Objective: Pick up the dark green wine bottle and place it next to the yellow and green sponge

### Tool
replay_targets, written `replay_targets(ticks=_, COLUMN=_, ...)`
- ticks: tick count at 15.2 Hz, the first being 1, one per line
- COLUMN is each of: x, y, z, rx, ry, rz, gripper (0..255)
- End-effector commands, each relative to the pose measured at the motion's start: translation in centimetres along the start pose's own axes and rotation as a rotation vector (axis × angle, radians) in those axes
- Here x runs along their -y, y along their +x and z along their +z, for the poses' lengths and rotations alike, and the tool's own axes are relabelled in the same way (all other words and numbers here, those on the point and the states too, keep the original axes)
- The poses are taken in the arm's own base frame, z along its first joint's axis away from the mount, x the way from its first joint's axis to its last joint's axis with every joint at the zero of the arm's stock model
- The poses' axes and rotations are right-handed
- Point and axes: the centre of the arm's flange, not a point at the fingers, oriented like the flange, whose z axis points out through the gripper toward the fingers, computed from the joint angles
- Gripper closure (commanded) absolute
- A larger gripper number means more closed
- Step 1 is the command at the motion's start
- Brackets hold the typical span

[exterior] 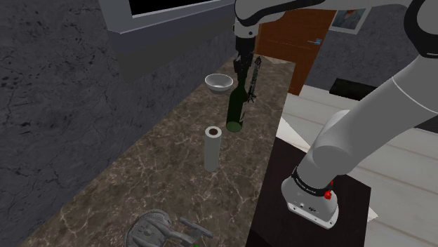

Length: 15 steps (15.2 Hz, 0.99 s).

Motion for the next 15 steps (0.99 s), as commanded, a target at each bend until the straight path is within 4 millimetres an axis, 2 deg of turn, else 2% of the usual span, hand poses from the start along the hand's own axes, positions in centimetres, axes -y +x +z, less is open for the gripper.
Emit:
replay_targets(ticks=1, x=0.0, y=0.0, z=0.0, rx=0.0, ry=0.0, rz=0.0, gripper=255)
replay_targets(ticks=3, x=0.0, y=0.0, z=0.0, rx=0.0, ry=0.0, rz=0.0, gripper=255)
replay_targets(ticks=15, x=0.0, y=-0.6, z=-6.3, rx=0.0, ry=0.0, rz=0.0, gripper=255)
